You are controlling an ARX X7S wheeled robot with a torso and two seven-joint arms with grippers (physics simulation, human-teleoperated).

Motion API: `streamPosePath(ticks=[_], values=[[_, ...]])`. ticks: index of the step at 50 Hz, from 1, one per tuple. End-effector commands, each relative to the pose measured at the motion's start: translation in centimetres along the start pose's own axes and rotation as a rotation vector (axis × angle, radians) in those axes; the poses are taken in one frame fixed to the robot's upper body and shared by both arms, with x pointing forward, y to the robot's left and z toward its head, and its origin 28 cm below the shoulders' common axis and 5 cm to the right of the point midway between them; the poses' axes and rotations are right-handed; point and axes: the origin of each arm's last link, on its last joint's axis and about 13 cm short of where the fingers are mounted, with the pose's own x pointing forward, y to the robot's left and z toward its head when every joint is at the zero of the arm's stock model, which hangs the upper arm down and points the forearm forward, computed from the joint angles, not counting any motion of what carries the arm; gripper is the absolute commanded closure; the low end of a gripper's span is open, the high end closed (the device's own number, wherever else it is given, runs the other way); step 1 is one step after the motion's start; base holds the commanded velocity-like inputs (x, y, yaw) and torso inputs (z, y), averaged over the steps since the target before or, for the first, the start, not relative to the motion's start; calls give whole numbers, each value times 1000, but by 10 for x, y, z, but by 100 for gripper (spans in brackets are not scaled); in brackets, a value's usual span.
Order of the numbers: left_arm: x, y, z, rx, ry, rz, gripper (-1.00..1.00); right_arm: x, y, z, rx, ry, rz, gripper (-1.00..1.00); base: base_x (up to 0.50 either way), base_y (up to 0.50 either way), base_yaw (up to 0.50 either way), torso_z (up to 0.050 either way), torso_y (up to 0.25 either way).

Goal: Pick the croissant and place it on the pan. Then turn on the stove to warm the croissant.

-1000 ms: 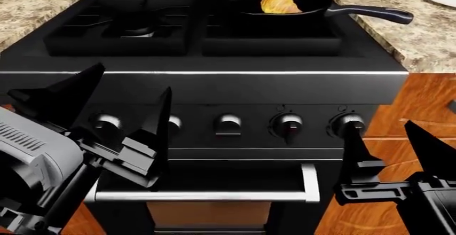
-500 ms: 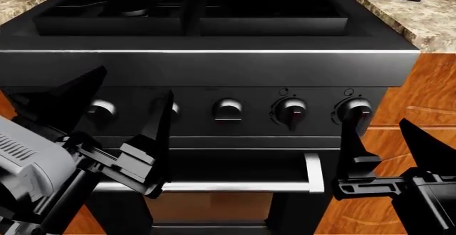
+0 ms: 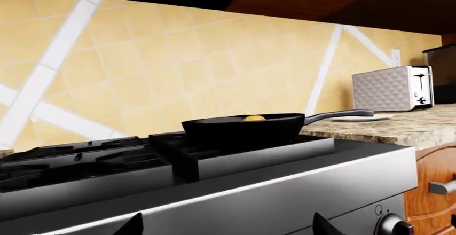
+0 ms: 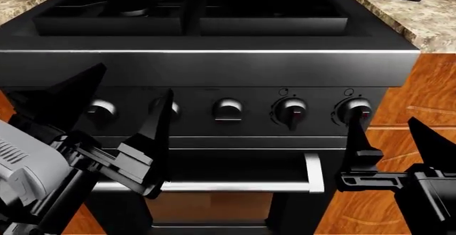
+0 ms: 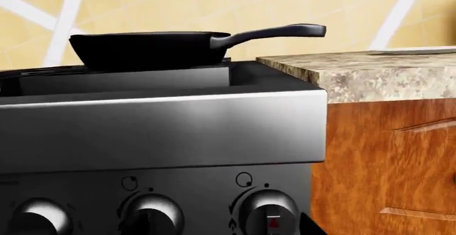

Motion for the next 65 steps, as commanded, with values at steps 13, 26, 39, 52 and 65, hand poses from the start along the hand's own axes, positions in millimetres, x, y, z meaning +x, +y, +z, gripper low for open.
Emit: streamPosePath(ticks=[13, 26, 39, 52, 65], values=[[3, -1, 3, 10, -26, -10, -100, 9, -8, -13, -15, 29, -51, -100, 0, 0, 0, 0, 0], [6, 0, 7, 10, -55, -18, -100, 14, -14, -21, 0, 45, -78, -100, 0, 0, 0, 0, 0], [7, -1, 8, 18, -53, -12, -100, 24, -19, -25, -3, 61, -76, -100, 0, 0, 0, 0, 0], [8, -1, 8, 18, -55, -16, -100, 30, -19, -28, 7, 67, -67, -100, 0, 0, 0, 0, 0], [8, -1, 6, 10, -53, -21, -100, 34, -20, -28, 11, 66, -61, -100, 0, 0, 0, 0, 0]])
